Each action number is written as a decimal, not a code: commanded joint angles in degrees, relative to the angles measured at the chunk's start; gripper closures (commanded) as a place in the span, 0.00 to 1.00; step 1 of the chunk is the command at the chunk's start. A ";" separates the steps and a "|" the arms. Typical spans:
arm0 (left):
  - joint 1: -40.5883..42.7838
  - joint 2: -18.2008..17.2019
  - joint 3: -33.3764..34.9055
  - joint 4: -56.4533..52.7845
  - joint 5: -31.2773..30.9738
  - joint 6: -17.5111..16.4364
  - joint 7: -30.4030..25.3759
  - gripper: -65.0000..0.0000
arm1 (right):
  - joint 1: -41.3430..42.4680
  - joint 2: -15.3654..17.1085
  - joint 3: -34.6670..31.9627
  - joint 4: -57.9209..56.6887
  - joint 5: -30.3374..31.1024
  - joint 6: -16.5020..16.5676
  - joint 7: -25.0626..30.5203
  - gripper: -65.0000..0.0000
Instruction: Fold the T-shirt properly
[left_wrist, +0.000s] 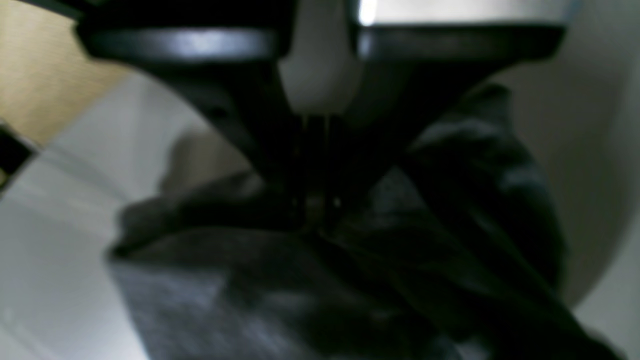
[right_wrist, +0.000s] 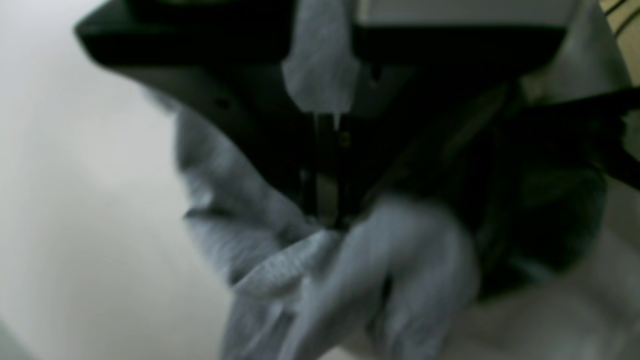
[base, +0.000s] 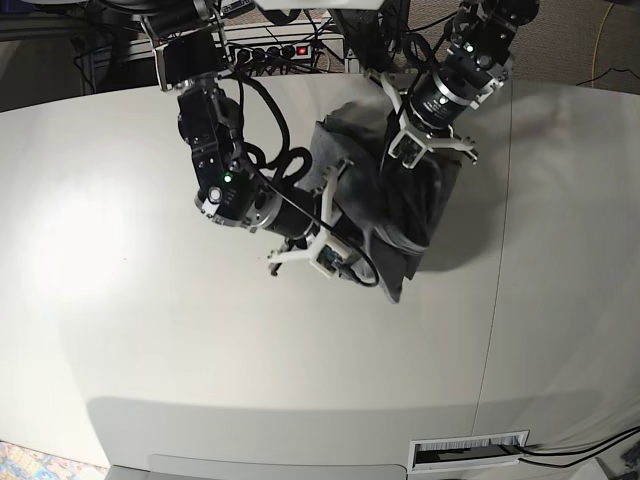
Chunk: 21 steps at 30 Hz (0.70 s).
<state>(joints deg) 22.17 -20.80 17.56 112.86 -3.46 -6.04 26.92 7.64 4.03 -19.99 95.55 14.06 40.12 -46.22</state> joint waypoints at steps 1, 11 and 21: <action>-0.83 -0.17 -0.11 0.37 0.52 0.26 -1.38 1.00 | 1.79 -0.83 0.17 0.92 0.39 -0.12 1.81 1.00; -4.39 -0.72 -0.74 -2.40 10.05 5.09 -1.49 1.00 | 4.48 -4.70 0.20 -5.35 -8.83 -0.12 8.37 1.00; -4.37 -1.31 -12.20 -2.40 12.87 6.47 -1.46 1.00 | 4.79 -4.83 0.22 -6.03 -9.88 -0.12 8.26 1.00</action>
<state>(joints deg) 18.20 -21.71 5.61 109.62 9.08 -0.23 26.92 11.09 -0.34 -19.90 88.60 3.73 40.12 -39.59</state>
